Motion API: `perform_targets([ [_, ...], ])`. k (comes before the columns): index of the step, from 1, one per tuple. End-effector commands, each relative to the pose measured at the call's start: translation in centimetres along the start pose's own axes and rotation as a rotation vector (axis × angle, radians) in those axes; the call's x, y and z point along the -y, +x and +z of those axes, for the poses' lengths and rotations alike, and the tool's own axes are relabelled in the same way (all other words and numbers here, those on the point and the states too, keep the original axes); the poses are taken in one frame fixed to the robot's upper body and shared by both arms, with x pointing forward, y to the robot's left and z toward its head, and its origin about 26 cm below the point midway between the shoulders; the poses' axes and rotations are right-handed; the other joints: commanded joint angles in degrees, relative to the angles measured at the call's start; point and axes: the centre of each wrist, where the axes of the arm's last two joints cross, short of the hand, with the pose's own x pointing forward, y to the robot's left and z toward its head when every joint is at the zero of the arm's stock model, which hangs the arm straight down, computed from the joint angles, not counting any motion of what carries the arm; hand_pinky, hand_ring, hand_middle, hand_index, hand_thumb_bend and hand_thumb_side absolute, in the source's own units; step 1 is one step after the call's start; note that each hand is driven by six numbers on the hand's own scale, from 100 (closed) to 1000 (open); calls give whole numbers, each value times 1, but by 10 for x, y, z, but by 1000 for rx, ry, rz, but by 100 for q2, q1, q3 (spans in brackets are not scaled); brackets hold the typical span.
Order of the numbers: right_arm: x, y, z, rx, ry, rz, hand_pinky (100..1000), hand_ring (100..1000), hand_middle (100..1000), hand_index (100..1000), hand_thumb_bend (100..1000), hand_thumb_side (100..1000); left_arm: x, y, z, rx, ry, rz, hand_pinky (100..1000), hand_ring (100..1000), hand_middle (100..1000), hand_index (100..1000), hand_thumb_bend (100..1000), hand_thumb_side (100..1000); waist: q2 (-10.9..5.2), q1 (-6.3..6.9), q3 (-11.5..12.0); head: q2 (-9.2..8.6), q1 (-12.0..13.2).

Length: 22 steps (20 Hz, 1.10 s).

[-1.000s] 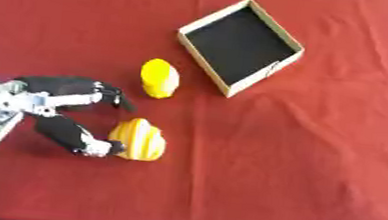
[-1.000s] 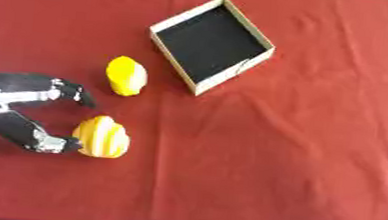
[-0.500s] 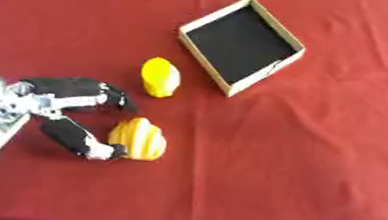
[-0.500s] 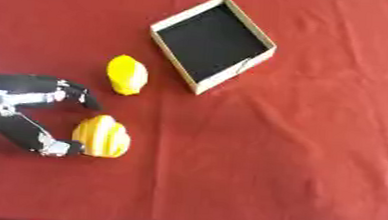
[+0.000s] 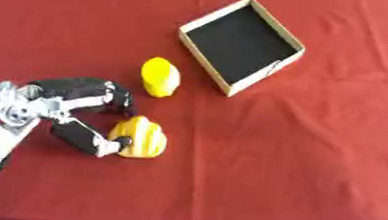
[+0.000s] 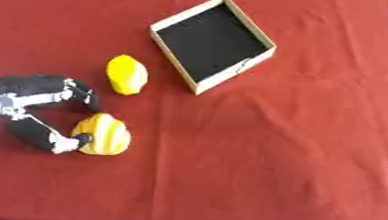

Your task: Pick up objects on the table and place them in the box.

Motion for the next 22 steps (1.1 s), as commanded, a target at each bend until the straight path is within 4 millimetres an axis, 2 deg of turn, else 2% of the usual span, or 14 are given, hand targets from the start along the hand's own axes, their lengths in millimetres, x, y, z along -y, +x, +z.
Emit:
perform_targets([
  [1, 3, 7, -4, 15, 6, 12, 937, 876, 623, 777, 100, 479, -4, -3, 4, -19, 59, 17, 759, 677, 634, 672, 100, 354, -89, -8, 4, -13, -3],
  [7, 4, 7, -2, 10, 2, 16, 937, 875, 623, 778, 100, 478, -20, 14, 21, 49, 202, 15, 714, 619, 601, 625, 100, 213, -99, -13, 25, -6, -28],
  [11, 5, 8, -2, 14, -1, 21, 935, 874, 623, 778, 100, 476, -39, 25, 39, 113, 245, 5, 713, 612, 603, 618, 100, 283, -114, -19, 31, -25, -48],
  [13, 6, 8, -2, 18, -6, 24, 933, 872, 623, 778, 100, 476, -56, 36, 51, 167, 294, -22, 710, 608, 603, 619, 100, 303, -121, -21, 31, -36, -59],
  [17, 8, 10, -5, 36, -16, 33, 928, 866, 625, 780, 100, 475, -94, 59, 74, 252, 429, -67, 707, 609, 599, 619, 100, 284, -123, -26, 16, -61, -57],
  [19, 10, 12, -10, 62, -17, 40, 922, 861, 628, 781, 100, 470, -109, 64, 76, 271, 474, -89, 706, 610, 600, 620, 100, 270, -118, -41, -19, -95, -25],
  [22, 14, 16, -22, 129, -6, 51, 910, 850, 634, 785, 100, 470, -126, 61, 64, 260, 503, -102, 705, 610, 598, 619, 100, 247, -91, -112, -150, -196, 94],
])
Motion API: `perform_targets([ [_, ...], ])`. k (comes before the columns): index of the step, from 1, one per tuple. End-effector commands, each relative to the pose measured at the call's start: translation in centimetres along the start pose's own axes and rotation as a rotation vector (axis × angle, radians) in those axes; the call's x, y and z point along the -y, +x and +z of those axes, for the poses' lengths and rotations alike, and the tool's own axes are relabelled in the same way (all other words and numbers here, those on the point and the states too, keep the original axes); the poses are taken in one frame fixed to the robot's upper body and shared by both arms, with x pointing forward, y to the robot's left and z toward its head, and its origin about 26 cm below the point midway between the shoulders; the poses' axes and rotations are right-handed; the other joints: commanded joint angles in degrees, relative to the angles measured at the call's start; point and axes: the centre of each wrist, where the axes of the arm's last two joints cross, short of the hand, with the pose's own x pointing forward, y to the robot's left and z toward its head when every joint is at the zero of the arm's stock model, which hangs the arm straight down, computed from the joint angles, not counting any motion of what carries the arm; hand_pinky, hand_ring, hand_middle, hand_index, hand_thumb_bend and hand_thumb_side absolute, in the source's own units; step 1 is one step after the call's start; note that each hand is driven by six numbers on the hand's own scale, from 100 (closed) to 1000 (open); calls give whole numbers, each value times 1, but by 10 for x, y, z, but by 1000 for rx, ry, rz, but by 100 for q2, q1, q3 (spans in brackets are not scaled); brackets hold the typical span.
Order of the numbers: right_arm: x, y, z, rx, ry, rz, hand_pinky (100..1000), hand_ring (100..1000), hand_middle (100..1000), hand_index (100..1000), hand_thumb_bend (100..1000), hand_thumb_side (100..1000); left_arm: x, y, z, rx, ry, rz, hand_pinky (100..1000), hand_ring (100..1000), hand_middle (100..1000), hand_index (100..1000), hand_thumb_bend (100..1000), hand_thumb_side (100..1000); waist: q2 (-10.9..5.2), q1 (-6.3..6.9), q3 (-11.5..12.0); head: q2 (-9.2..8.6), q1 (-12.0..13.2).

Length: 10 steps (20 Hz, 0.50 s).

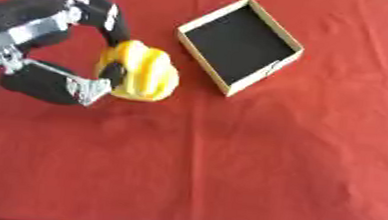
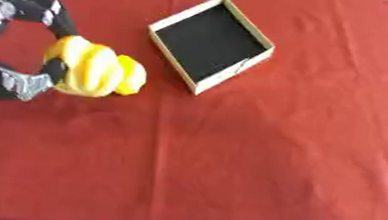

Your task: Pick up objects on the table and place them in the box.

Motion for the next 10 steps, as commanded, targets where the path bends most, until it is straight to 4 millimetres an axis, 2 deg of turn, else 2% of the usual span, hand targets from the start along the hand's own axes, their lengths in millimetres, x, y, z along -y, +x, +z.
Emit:
perform_targets([
  [1, 7, 11, -19, 84, 37, 31, 905, 846, 635, 786, 100, 470, -14, -8, -13, -11, 52, -36, 704, 611, 597, 619, 100, 231, -76, -42, -109, -165, 136],
  [7, 3, 11, -40, 206, 48, -1, 897, 838, 637, 787, 100, 470, -20, -32, -43, -47, 158, -133, 706, 618, 598, 623, 100, 178, 43, -89, -713, -374, 581],
  [9, 0, 9, -45, 231, 46, -23, 898, 838, 637, 786, 100, 470, -21, -42, -51, -71, 182, -157, 709, 619, 600, 625, 100, 193, 105, -99, -937, -457, 754],
  [10, -1, 9, -47, 243, 46, -35, 898, 838, 636, 786, 100, 470, -21, -47, -54, -80, 190, -163, 710, 620, 601, 626, 100, 119, 141, -104, -1045, -495, 837],
])
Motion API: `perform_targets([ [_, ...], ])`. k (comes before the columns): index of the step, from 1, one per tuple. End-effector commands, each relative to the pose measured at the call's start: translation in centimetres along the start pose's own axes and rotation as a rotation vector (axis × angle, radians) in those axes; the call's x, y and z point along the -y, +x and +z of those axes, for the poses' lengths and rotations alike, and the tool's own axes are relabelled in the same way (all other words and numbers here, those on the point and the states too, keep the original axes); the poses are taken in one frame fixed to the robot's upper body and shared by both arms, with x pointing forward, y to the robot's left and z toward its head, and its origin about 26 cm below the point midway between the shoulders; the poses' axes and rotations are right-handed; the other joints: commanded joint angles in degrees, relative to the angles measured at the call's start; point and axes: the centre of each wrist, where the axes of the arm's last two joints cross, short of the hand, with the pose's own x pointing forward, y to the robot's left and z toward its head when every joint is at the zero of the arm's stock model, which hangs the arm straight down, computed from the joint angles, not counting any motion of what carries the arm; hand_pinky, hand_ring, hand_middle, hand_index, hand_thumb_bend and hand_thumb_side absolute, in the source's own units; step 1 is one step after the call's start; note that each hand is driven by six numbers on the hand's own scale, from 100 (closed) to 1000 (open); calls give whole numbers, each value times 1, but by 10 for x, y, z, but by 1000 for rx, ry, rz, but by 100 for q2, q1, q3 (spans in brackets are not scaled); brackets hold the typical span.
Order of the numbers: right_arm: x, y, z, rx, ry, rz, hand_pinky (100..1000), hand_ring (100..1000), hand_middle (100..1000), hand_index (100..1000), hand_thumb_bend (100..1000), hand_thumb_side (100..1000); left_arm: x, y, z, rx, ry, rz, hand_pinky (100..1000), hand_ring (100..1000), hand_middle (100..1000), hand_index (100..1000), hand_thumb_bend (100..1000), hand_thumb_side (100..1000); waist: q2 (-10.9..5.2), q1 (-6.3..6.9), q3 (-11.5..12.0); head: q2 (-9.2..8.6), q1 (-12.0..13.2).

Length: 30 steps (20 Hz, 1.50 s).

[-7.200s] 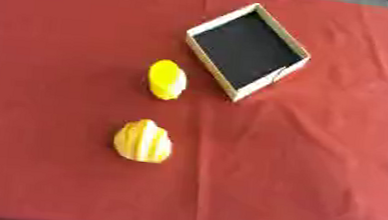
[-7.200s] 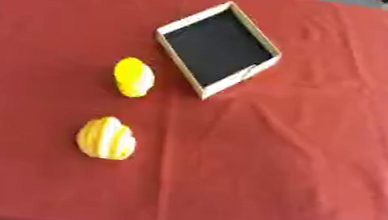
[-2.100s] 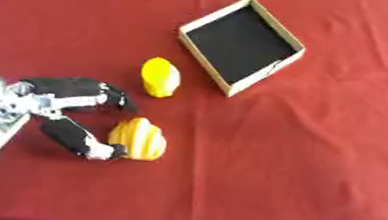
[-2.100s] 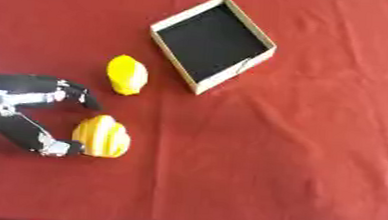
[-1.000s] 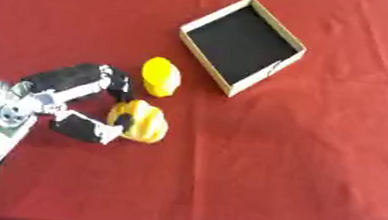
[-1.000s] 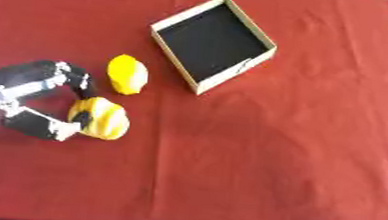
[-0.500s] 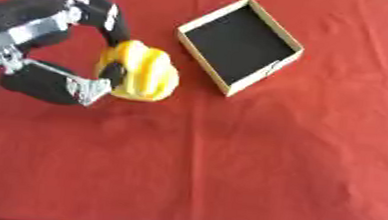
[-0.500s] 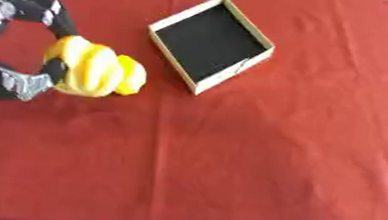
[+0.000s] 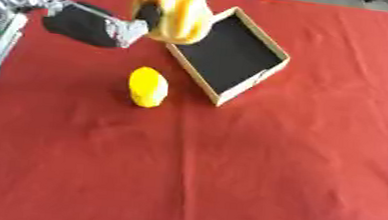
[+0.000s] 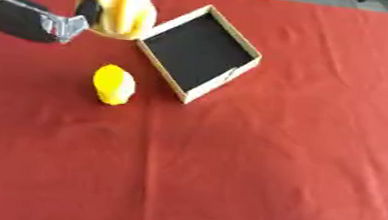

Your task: Pick up objects on the table and place them in the box.

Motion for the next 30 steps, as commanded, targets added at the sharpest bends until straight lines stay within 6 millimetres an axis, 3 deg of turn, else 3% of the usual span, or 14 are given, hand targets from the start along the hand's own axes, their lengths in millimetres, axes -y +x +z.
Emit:
perform_targets([
  [1, -1, 3, -12, 51, 21, -18, 899, 839, 636, 786, 100, 470, -4, -12, -11, -23, 44, -45, 710, 621, 602, 627, 100, 188, -59, -8, -140, -181, 246],
  [9, -13, -6, -25, 105, 24, -109, 905, 845, 633, 784, 100, 476, 13, -53, -18, -182, 78, -103, 716, 625, 610, 637, 100, 173, 174, -26, -723, -316, 727],
  [10, -14, -6, -25, 106, 26, -118, 906, 845, 633, 783, 100, 477, 17, -58, -17, -206, 77, -113, 716, 626, 611, 639, 100, 100, 186, -25, -750, -320, 749],
  [11, -14, -7, -26, 107, 27, -124, 906, 845, 633, 783, 100, 477, 20, -63, -17, -225, 74, -124, 716, 627, 612, 639, 100, 159, 193, -23, -765, -323, 759],
  [17, -16, -8, -26, 101, 34, -141, 910, 848, 631, 782, 100, 480, 49, -82, -9, -309, 15, -169, 729, 650, 631, 666, 100, 116, 220, 1, -764, -340, 780],
  [21, -17, -9, -23, 85, 37, -147, 913, 851, 629, 781, 100, 482, 64, -84, -8, -293, -35, -174, 790, 740, 722, 763, 100, 130, 234, 6, -764, -340, 773],
  [23, -17, -9, -22, 78, 37, -149, 914, 852, 628, 780, 100, 482, 68, -85, -7, -284, -63, -181, 866, 834, 809, 873, 100, 201, 233, 9, -755, -328, 761],
  [25, -18, -9, -21, 71, 38, -151, 915, 853, 628, 780, 100, 484, 68, -86, -6, -273, -81, -196, 938, 915, 880, 932, 171, 289, 225, 17, -741, -325, 753],
  [26, -18, -9, -21, 68, 39, -153, 915, 853, 627, 779, 100, 483, 67, -86, -6, -266, -82, -209, 984, 960, 913, 965, 291, 350, 220, 20, -734, -323, 743],
  [28, -19, -10, -20, 62, 43, -157, 915, 853, 626, 778, 100, 483, 65, -86, -5, -258, -76, -240, 1000, 978, 924, 983, 382, 407, 205, 24, -724, -326, 719],
  [30, -19, -10, -20, 60, 45, -161, 915, 852, 625, 777, 100, 484, 64, -86, -4, -261, -68, -261, 999, 978, 923, 991, 408, 427, 190, 26, -717, -341, 693],
])
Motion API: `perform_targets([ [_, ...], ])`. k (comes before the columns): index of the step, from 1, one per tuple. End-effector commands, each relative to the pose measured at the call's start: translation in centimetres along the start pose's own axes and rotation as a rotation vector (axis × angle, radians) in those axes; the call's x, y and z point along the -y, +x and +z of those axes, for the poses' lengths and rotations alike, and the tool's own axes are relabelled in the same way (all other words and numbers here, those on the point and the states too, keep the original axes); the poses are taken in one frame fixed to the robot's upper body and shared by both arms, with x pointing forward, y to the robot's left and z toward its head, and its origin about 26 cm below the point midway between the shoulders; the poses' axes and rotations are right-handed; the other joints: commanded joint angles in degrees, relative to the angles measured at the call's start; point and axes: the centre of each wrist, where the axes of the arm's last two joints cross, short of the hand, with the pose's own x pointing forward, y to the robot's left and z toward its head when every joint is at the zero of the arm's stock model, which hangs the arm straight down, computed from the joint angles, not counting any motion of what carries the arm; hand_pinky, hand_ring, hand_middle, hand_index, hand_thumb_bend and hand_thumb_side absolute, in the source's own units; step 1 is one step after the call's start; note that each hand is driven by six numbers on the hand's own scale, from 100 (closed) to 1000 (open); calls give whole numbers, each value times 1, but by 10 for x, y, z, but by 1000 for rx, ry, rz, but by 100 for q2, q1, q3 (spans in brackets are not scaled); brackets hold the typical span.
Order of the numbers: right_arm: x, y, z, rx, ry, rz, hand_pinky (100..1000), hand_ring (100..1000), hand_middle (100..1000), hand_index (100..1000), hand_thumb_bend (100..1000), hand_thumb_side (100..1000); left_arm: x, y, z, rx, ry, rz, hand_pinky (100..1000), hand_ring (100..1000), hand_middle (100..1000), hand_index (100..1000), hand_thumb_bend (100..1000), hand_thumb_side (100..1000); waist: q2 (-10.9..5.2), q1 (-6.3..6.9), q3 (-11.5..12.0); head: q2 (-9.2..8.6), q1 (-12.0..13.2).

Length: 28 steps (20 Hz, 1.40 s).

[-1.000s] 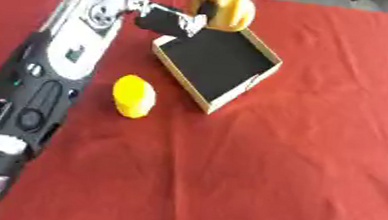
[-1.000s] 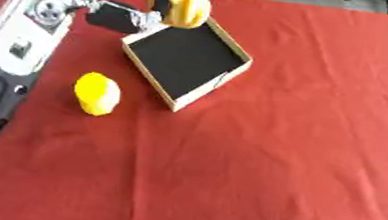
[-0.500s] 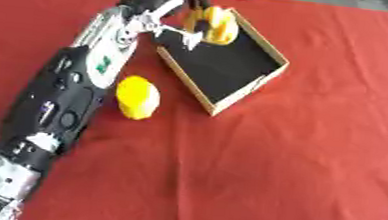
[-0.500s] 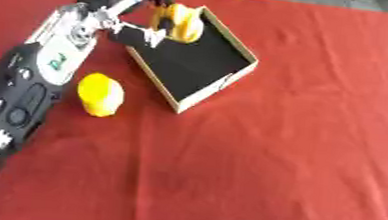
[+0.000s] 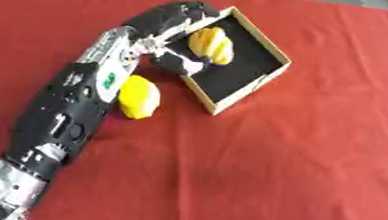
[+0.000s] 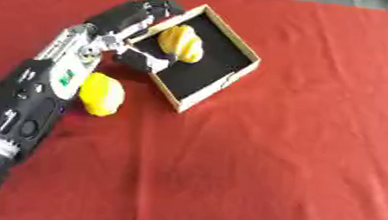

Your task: Pick up objects on the table and place them in the box.

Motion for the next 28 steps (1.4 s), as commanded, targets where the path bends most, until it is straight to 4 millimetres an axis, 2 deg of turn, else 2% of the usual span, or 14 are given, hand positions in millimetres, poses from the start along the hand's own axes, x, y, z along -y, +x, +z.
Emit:
perform_targets([
  [1, 0, 5, -6, 8, 25, 6, 916, 853, 625, 777, 100, 483, -14, -1, -1, 1, 47, -48, 997, 978, 923, 992, 405, 421, -172, -9, 0, -90, -59],
  [5, 0, 5, -4, -4, 30, 3, 917, 853, 624, 777, 100, 483, -22, -2, 1, -21, 120, -42, 973, 958, 908, 973, 298, 395, -203, -7, 46, -89, -132],
  [7, 1, 6, -2, -14, 30, 10, 917, 853, 624, 777, 100, 482, -38, 1, 2, -14, 193, -31, 942, 926, 886, 944, 224, 376, -222, 7, 110, -71, -194],
  [9, 3, 7, -1, -24, 30, 22, 916, 852, 624, 777, 100, 482, -58, 7, 5, 6, 245, -16, 923, 909, 869, 921, 187, 386, -254, 28, 195, -22, -252],
  [10, 4, 8, 0, -29, 28, 28, 916, 852, 624, 778, 100, 484, -68, 12, 7, 19, 264, -7, 906, 893, 851, 899, 144, 356, -275, 37, 239, 10, -281],
  [12, 5, 10, 2, -40, 23, 38, 915, 851, 625, 778, 100, 484, -87, 22, 11, 53, 287, 12, 886, 869, 829, 883, 121, 358, -330, 52, 342, 69, -350],
  [13, 6, 11, 3, -47, 21, 44, 915, 851, 625, 778, 100, 490, -95, 28, 13, 74, 287, 22, 884, 867, 826, 882, 144, 370, -362, 61, 399, 103, -389],
  [14, 7, 12, 5, -54, 19, 51, 914, 850, 625, 778, 100, 485, -100, 33, 16, 93, 280, 29, 885, 868, 828, 884, 130, 346, -394, 75, 455, 137, -430],
  [18, 13, 19, 12, -96, 3, 95, 913, 847, 626, 778, 100, 494, -90, 48, 25, 188, 140, 103, 895, 870, 844, 895, 100, 467, -554, 205, 783, 329, -703],
  [22, 15, 22, 15, -126, -10, 118, 914, 847, 626, 778, 100, 500, -71, 59, 32, 245, -4, 183, 908, 880, 858, 916, 100, 527, -658, 314, 1026, 442, -900],
  [24, 16, 23, 16, -136, -11, 124, 915, 848, 626, 778, 100, 501, -62, 63, 35, 262, -66, 198, 909, 882, 859, 918, 131, 550, -674, 346, 1101, 465, -977],
  [28, 18, 25, 19, -154, -15, 141, 916, 849, 626, 778, 100, 502, -43, 66, 45, 277, -165, 209, 905, 879, 856, 917, 138, 566, -685, 386, 1236, 516, -1104],
])
